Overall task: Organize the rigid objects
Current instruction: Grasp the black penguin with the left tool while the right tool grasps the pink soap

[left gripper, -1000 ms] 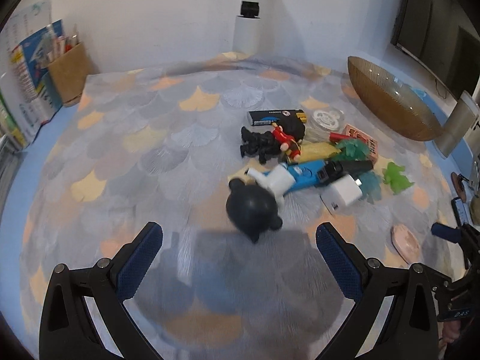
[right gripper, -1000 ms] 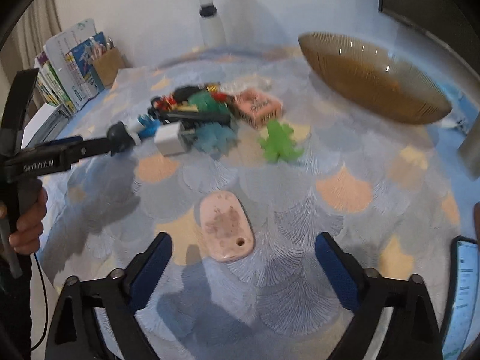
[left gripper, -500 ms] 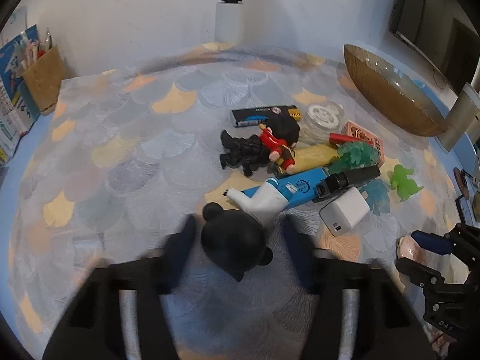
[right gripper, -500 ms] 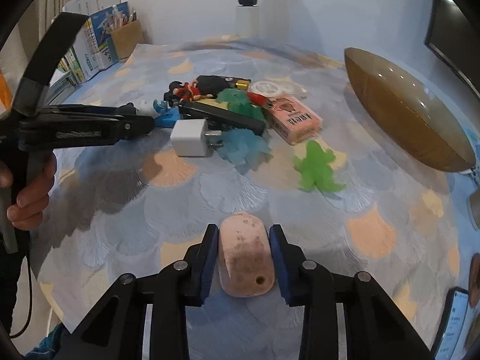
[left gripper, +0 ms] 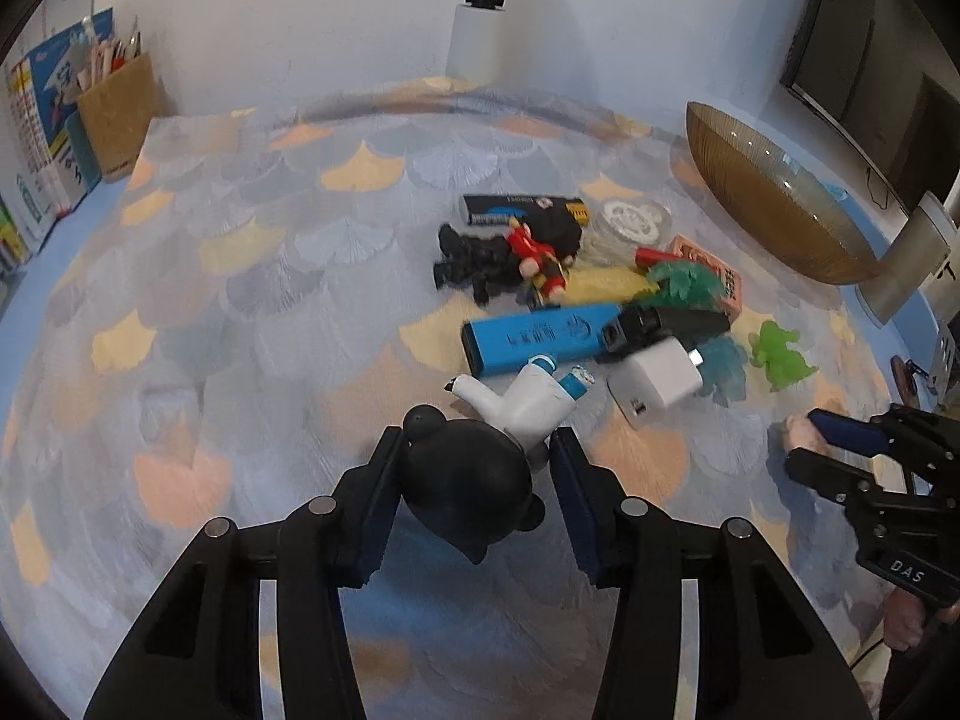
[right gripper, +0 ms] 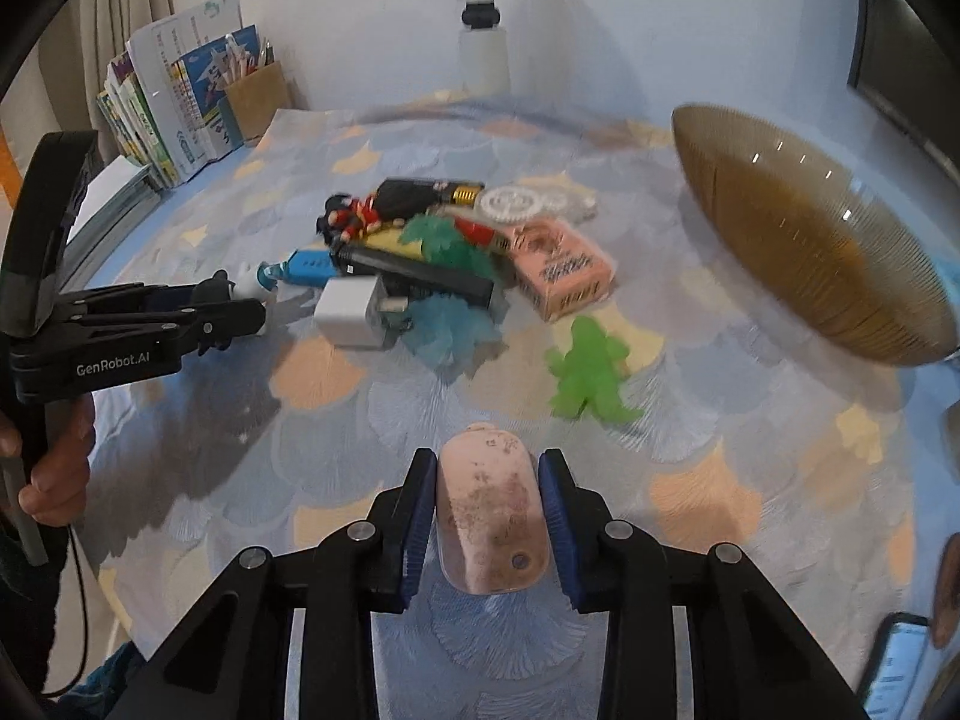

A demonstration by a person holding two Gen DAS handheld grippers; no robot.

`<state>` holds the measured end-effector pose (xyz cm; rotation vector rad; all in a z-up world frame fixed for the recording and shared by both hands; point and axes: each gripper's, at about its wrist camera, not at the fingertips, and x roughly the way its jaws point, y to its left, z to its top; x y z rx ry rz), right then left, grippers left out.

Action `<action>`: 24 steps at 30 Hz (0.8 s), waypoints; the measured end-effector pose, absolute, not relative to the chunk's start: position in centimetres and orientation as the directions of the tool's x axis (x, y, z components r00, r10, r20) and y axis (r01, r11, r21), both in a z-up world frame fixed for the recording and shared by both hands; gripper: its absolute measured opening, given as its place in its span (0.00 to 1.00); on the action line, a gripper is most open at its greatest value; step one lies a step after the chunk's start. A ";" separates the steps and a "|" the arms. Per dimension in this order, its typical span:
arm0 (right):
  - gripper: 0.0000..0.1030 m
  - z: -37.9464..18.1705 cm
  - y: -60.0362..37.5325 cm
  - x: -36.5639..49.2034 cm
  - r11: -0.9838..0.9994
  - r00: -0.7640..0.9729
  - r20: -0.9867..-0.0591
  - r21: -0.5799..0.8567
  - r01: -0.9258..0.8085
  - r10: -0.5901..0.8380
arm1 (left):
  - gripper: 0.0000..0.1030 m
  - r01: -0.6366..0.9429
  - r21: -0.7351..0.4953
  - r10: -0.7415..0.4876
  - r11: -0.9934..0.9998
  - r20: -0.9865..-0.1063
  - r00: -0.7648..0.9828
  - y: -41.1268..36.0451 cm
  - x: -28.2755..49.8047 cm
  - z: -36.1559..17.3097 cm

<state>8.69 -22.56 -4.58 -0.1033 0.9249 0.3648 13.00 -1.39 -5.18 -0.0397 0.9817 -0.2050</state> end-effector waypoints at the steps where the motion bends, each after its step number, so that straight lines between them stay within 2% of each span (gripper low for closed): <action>1: 0.33 -4.9 -22.7 8.6 0.934 0.542 -0.797 0.077 -0.348 0.267 | 0.44 0.153 -0.124 -0.188 0.980 -0.819 0.543 -1.4 12.7 -5.3; 4: 0.33 -5.3 -22.8 8.0 0.934 0.547 -0.793 0.074 -0.350 0.268 | 0.42 0.149 -0.138 -0.198 0.979 -0.812 0.550 -1.6 12.3 -5.1; 6: 0.42 -5.3 -22.7 7.9 0.933 0.543 -0.797 0.069 -0.353 0.264 | 0.40 0.151 -0.145 -0.205 0.978 -0.809 0.551 -1.7 12.1 -4.9; 7: 0.56 -5.3 -22.7 7.8 0.934 0.542 -0.800 0.061 -0.353 0.258 | 0.40 0.152 -0.144 -0.205 0.978 -0.806 0.555 -1.8 12.1 -4.7; 8: 0.58 -5.5 -22.6 7.8 0.937 0.546 -0.802 0.044 -0.347 0.241 | 0.40 0.153 -0.138 -0.201 0.978 -0.805 0.559 -1.9 12.1 -4.6; 14: 0.58 -6.0 -22.4 7.3 0.943 0.576 -0.790 0.009 -0.333 0.211 | 0.42 0.144 -0.122 -0.183 0.982 -0.803 0.567 -1.9 11.8 -4.6; 15: 0.57 -6.0 -22.4 7.2 0.943 0.579 -0.788 0.008 -0.332 0.210 | 0.44 0.144 -0.128 -0.188 0.981 -0.802 0.567 -1.7 11.8 -4.6; 16: 0.57 -6.0 -22.4 7.2 0.943 0.582 -0.786 0.009 -0.331 0.211 | 0.52 0.140 -0.133 -0.190 0.981 -0.805 0.562 -1.6 11.7 -4.6; 19: 0.55 -6.1 -22.4 7.0 0.944 0.588 -0.781 0.005 -0.330 0.210 | 0.55 0.137 -0.125 -0.182 0.983 -0.806 0.563 -1.3 11.6 -4.8; 21: 0.52 -6.1 -22.3 7.0 0.944 0.590 -0.780 0.003 -0.329 0.208 | 0.56 0.138 -0.108 -0.167 0.985 -0.817 0.552 -1.4 12.0 -5.2; 24: 0.42 -6.1 -22.0 6.9 0.945 0.599 -0.776 -0.014 -0.326 0.195 | 0.56 0.149 -0.091 -0.160 0.985 -0.817 0.554 -1.9 12.5 -5.5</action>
